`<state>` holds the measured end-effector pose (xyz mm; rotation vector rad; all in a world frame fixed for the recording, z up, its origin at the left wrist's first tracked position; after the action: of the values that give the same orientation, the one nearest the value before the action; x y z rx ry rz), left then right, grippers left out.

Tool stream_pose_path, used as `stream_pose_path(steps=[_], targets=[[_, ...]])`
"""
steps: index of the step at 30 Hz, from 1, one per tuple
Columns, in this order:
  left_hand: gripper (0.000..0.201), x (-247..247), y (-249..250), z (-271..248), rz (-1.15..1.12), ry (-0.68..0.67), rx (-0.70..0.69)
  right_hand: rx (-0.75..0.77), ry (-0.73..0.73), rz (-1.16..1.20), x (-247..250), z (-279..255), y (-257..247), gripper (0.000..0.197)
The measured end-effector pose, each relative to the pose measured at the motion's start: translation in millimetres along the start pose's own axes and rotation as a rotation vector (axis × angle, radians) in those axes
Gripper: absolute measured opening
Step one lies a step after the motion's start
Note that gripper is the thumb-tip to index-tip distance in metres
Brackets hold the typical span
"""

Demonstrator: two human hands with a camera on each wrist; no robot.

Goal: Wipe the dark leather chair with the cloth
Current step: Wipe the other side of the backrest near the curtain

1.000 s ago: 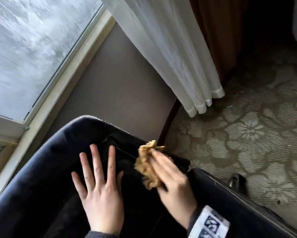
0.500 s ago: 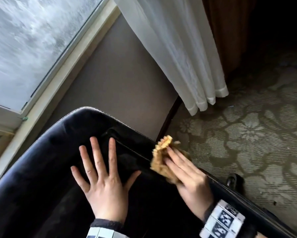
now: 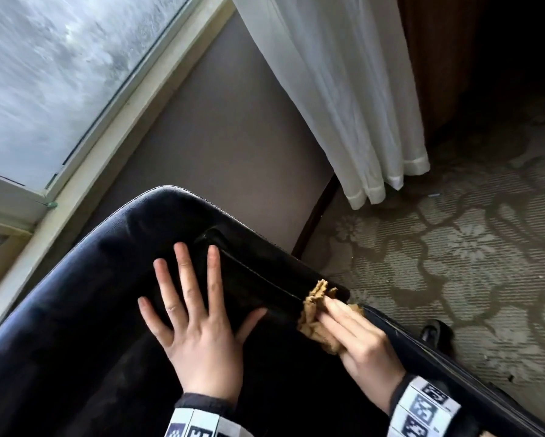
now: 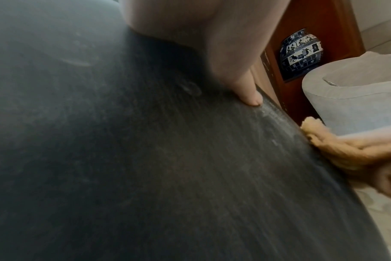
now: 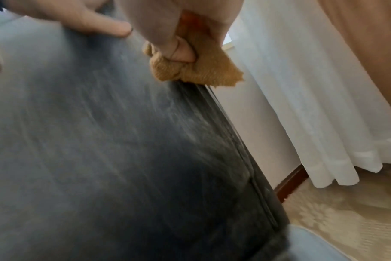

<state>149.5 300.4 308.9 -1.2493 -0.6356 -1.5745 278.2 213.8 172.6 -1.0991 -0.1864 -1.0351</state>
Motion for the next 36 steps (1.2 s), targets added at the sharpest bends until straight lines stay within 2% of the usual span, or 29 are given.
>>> stream_pose_path(steps=[2,4,6,8,12,20,22,23,24,26,27,28,29,30,32,34,36], targets=[[0.102,1,1,-2,0.011,0.009,-0.002,-0.022,0.078,0.050,17,14,-13,0.040],[0.099,3,3,-3,0.001,0.026,-0.012,0.039,0.186,0.073,31,49,-49,0.032],[0.097,3,2,-4,0.003,0.031,-0.011,0.100,0.247,0.040,31,79,-80,0.033],[0.098,4,1,-3,0.002,0.034,-0.005,0.122,0.261,-0.019,20,84,-87,0.034],[0.095,2,2,-1,-0.009,0.023,0.010,0.117,0.204,-0.084,0,54,-57,0.041],[0.103,-2,-1,-1,0.004,0.001,0.034,0.205,0.114,-0.116,-17,19,-17,0.050],[0.103,-1,1,-1,-0.007,-0.004,0.032,0.211,0.050,-0.170,-21,3,-5,0.055],[0.103,1,1,-1,-0.016,-0.003,0.029,0.222,-0.031,-0.200,-25,-9,5,0.057],[0.103,3,2,-2,-0.028,0.005,0.026,0.218,-0.112,-0.239,-30,-25,19,0.056],[0.106,11,8,-8,-0.057,0.032,0.030,0.093,-0.235,-0.243,-26,-49,58,0.029],[0.108,14,13,-14,-0.083,0.040,0.031,0.003,-0.230,-0.204,-13,-56,73,0.036],[0.110,13,19,-21,-0.112,0.042,0.023,-0.070,-0.200,-0.155,-5,-59,81,0.059],[0.111,6,28,-27,-0.136,0.027,0.006,-0.135,-0.168,-0.083,1,-55,82,0.070],[0.113,-3,38,-35,-0.151,-0.008,-0.017,-0.141,-0.083,-0.066,9,-48,74,0.066],[0.116,-25,50,-45,-0.163,-0.054,-0.045,-0.056,0.078,-0.046,20,-24,31,0.049],[0.117,-40,50,-45,-0.171,-0.055,-0.006,0.032,0.119,0.026,8,-9,-7,0.039],[0.109,-43,47,-42,-0.174,-0.013,0.024,0.097,0.117,0.066,-9,-3,-23,0.035]])
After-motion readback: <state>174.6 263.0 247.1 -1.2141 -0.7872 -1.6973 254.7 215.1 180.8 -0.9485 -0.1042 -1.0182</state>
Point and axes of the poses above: each hand's wrist, its own z-axis towards the middle knuckle, its own x-axis out of the back of the hand, y = z × x, the point moved 8 cm from there along z, towards the middle knuckle, and after that the axes turned 13 degrees about -z, right-handed, at the moved point
